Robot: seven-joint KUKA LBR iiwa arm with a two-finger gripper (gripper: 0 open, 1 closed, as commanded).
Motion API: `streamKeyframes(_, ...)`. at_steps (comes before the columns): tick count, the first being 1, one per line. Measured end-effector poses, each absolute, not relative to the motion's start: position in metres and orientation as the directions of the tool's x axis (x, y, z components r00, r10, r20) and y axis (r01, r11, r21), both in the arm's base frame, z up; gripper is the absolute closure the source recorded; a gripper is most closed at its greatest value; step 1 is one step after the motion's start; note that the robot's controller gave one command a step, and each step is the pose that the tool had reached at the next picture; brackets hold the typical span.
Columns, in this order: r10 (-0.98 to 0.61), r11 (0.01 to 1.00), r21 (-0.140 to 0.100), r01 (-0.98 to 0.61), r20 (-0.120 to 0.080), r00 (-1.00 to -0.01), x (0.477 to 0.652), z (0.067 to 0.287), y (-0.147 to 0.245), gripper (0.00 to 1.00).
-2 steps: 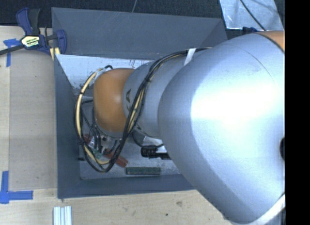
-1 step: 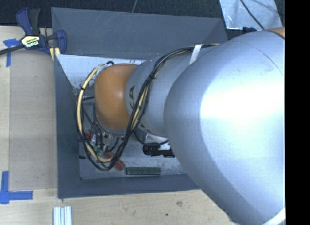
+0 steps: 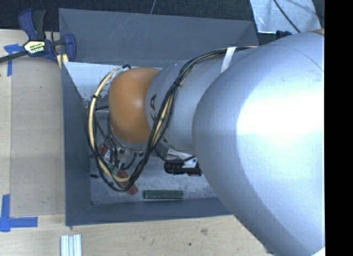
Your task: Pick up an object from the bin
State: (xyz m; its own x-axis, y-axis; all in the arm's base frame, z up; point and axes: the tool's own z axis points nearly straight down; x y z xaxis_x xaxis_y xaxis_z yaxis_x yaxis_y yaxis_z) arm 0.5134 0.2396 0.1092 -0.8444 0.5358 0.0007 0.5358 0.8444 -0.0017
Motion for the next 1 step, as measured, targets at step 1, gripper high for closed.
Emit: streamKeyframes(1,0.535,0.845,-0.001,0.535,0.0,-0.845,0.5135,0.1246,0.2395,1.0)
